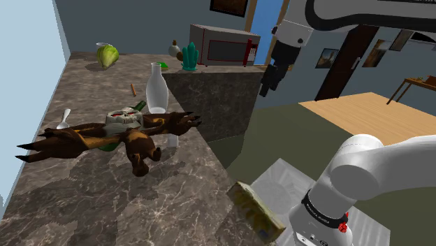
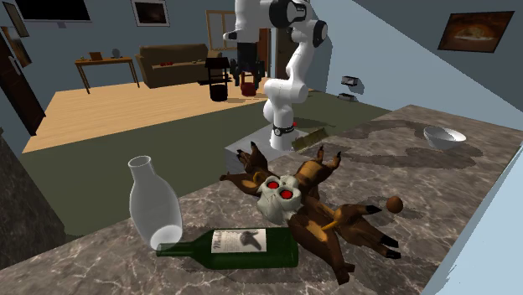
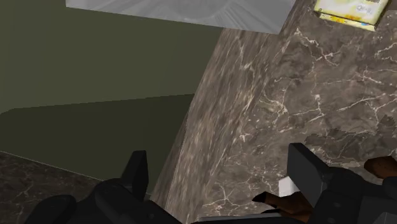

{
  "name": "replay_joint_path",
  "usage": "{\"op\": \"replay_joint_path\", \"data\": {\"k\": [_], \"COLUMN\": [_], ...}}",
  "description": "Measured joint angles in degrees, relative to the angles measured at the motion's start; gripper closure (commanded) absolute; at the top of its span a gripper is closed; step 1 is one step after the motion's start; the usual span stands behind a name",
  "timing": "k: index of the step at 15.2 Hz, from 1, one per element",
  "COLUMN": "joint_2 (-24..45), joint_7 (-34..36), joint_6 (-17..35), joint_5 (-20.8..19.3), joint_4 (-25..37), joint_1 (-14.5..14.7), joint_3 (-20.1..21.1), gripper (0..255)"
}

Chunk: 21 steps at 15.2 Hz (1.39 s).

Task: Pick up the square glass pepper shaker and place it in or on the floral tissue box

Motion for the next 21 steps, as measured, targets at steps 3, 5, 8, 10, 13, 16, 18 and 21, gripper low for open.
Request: {"op": "replay_joint_path", "data": {"k": [3, 5, 8, 10, 13, 16, 18, 21], "joint_2": [-0.2, -0.5, 0.3, 2.0, 4.9, 8.8, 12.6, 19.1], "joint_7": [1.8, 4.8, 10.0, 13.6, 19.6, 25.8, 30.3, 38.9], "joint_6": [2.7, 6.6, 13.3, 18.6, 25.9, 33.3, 38.1, 44.5], "joint_5": [0.5, 1.4, 2.9, 3.6, 4.2, 3.8, 2.4, -1.7], "joint_4": [-2.0, -4.6, -8.1, -10.2, -12.2, -13.5, -13.0, -11.0], "joint_1": [0.2, 0.5, 1.0, 1.2, 1.0, -0.1, -2.2, -7.0], "joint_3": [1.5, 4.0, 8.6, 11.9, 17.3, 23.0, 27.0, 34.9], "gripper": [0, 0, 0, 0, 0, 0, 0, 0]}}
